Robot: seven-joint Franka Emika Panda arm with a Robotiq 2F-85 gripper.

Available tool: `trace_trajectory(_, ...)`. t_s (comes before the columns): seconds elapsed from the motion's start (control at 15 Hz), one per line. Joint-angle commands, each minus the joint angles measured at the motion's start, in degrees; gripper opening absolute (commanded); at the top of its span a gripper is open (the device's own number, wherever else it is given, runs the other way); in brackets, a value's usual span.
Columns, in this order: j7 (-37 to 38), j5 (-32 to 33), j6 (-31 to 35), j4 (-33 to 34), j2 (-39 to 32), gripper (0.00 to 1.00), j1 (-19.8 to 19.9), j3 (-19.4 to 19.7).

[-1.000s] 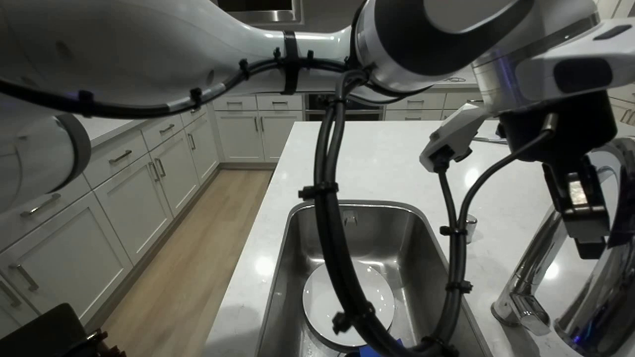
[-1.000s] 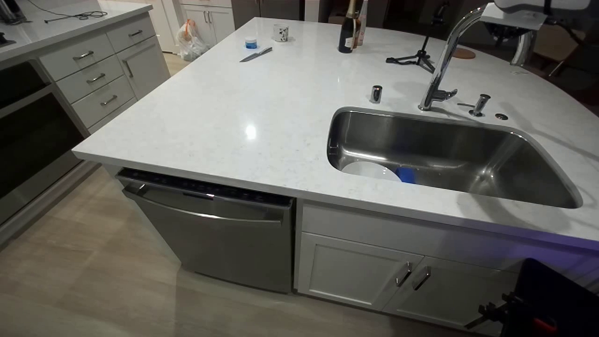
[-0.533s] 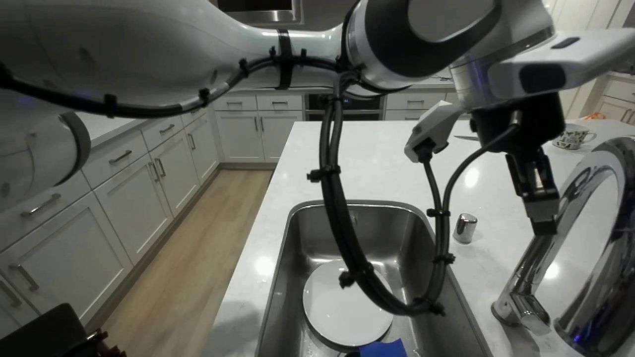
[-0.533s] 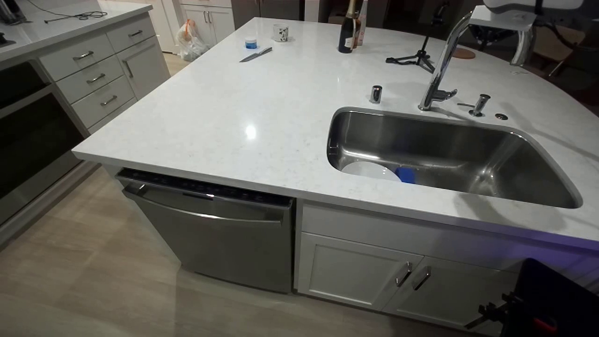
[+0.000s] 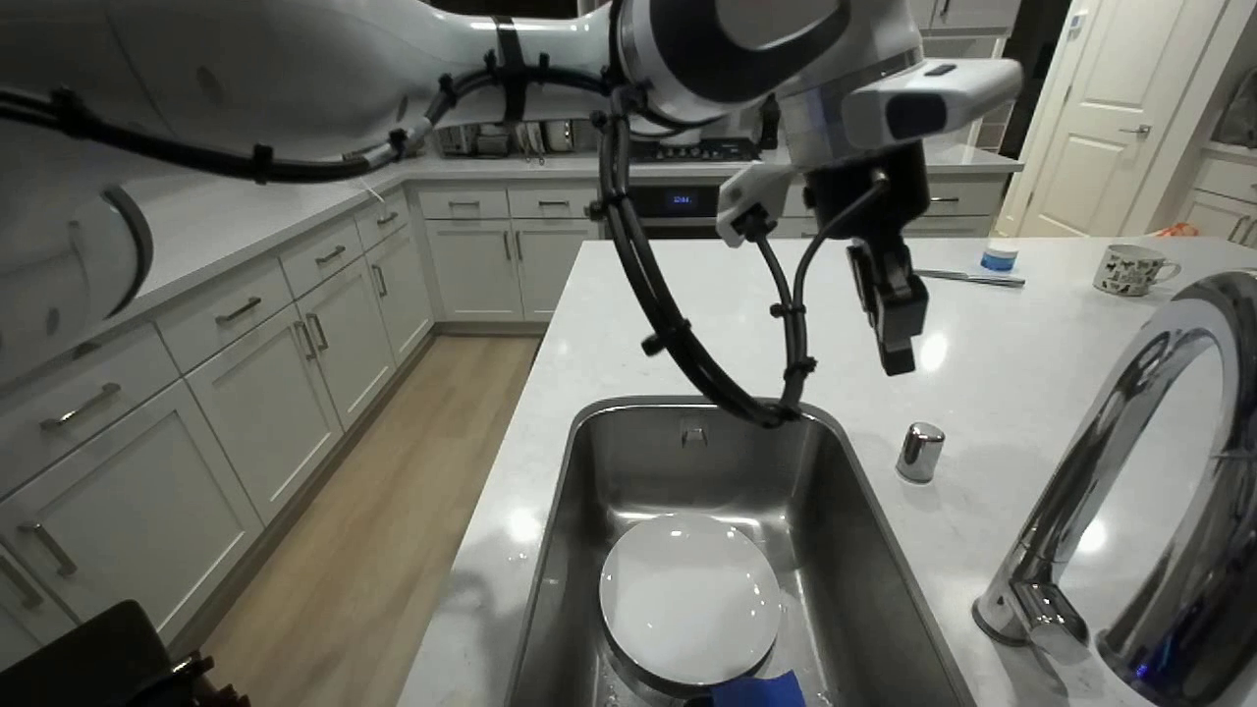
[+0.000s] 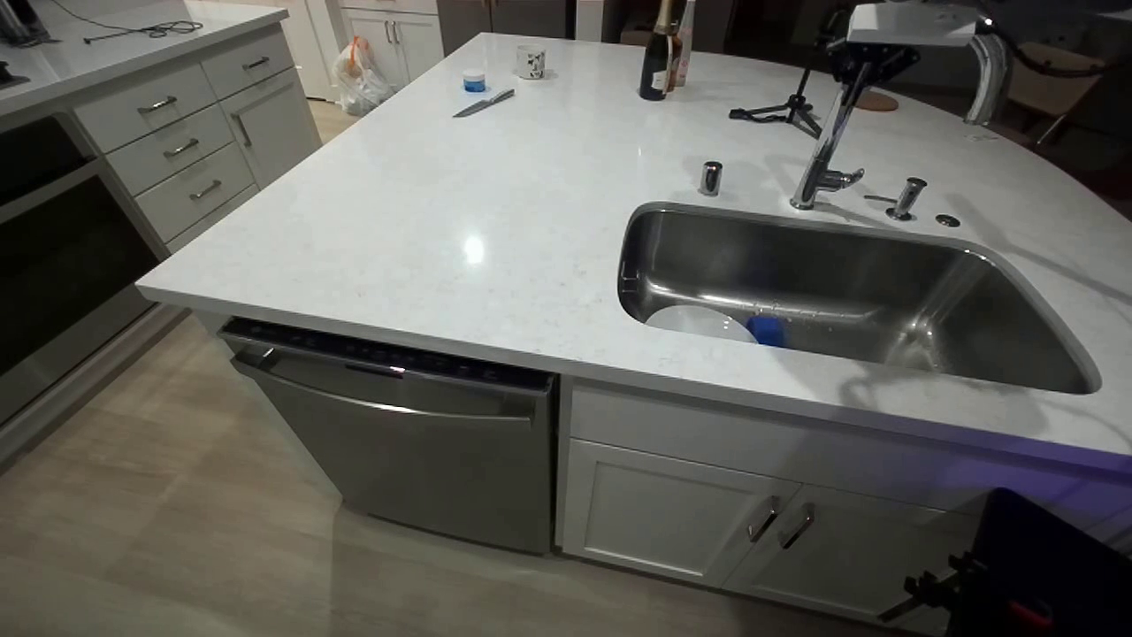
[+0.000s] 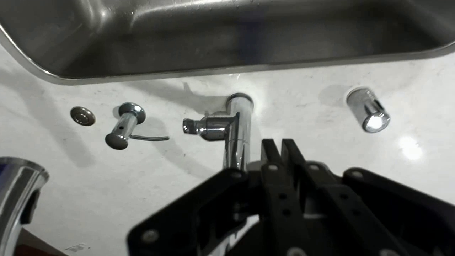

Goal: Turn the tap nozzle to the right

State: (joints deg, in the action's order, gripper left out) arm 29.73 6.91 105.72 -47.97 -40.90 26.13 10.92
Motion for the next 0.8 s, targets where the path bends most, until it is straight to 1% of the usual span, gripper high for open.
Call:
trace_trajectory(0.0, -4.86, -0.52, -5.16, -3.18, 4.68, 0.42, -1.42, -2.15)
trace_trajectory(0.47, -10.09, -0.95, -14.92, -4.95, 9.26, 0.94, -2.93, -5.84)
trace_trajectory(0.53, -10.85, -1.21, -16.78, -5.29, 10.0, 0.99, -3.07, -6.41)
trace_trajectory(0.73, -11.22, -0.87, -20.07, -7.28, 12.58, 1.0, -3.72, -8.03)
